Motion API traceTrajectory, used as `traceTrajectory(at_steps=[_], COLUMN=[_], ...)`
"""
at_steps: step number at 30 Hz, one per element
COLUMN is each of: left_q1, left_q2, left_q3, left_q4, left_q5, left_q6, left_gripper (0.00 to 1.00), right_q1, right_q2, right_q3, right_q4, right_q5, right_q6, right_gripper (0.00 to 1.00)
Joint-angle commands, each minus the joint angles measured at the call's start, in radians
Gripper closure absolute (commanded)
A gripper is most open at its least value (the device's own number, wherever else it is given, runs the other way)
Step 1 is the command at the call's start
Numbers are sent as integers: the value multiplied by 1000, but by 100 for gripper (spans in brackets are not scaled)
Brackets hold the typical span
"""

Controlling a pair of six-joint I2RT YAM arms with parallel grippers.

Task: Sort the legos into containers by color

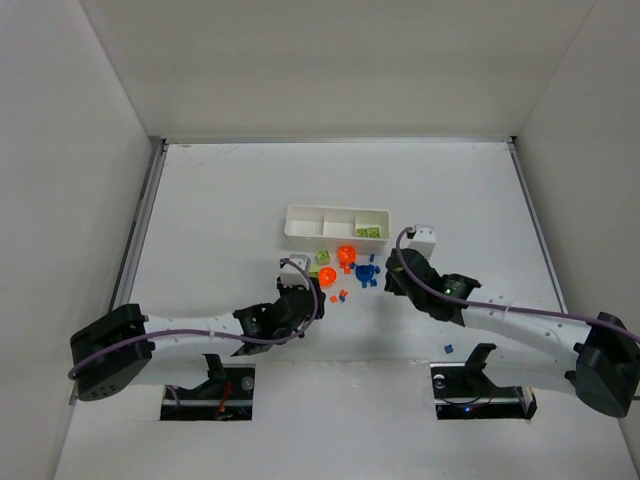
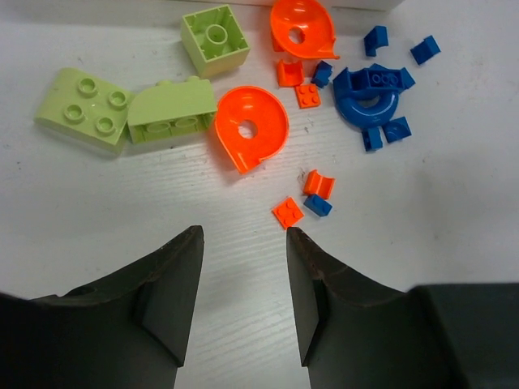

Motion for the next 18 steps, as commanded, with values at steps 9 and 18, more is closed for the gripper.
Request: traceTrajectory(at_steps=[9,18], left_q1=[-110,-439], left_q2=[-16,305], left_q3=[59,289], left_q4=[31,253], left_q5=[-1,55], left_q6=[11,236], left_gripper=[63,60], right_q1=[-44,-330], right_q2=[53,-249], right_q3=[-17,172], right_q4=[71,-40], right_q5=[88,-16], right_q6=[90,-62], right_gripper=[50,39])
